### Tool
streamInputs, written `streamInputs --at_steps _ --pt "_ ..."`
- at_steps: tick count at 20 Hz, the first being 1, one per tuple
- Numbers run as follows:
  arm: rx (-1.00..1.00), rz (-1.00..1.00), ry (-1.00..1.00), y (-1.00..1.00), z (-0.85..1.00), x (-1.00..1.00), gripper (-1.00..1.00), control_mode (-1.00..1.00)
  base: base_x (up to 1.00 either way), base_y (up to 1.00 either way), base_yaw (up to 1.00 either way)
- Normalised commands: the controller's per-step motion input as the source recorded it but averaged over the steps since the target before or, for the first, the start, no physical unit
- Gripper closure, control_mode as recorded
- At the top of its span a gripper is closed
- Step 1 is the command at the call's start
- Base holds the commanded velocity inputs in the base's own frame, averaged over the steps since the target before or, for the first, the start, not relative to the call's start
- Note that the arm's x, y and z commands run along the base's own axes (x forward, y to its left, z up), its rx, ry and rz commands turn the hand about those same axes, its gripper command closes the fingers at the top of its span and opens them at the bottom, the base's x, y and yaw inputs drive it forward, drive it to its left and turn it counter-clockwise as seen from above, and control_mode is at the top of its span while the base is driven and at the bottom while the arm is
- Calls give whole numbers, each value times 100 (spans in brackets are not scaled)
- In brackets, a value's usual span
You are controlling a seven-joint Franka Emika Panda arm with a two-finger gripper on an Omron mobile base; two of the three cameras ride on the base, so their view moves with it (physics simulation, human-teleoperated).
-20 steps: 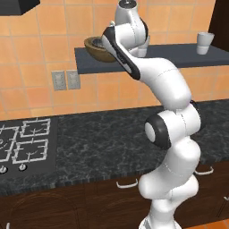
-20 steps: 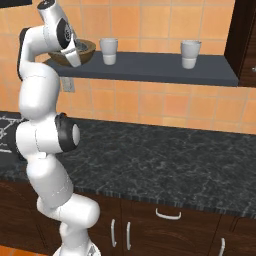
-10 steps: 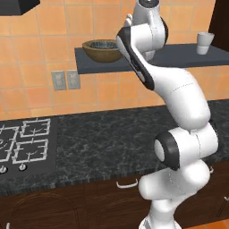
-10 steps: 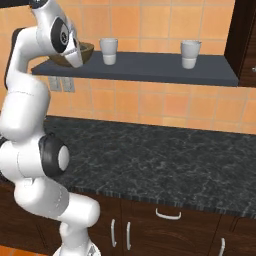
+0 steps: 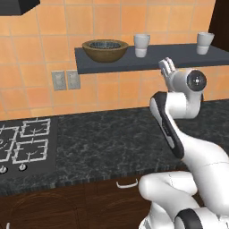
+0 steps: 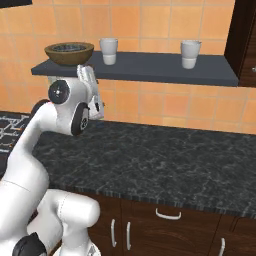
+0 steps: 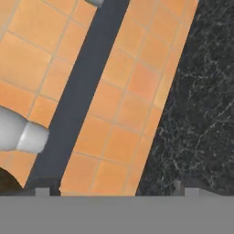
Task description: Pick up the bowls on the counter and stack them on top of one another in the open cabinet. Place the smaller bowl on top of the larger bowl.
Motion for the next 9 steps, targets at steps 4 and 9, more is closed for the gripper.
streamInputs --at_steps 4,9 --pt "-3 -5 9 -95 -100 -100 -100 -100 0 0 0" --pt "-20 0 11 -4 -45 0 -100 -100 0 0 0"
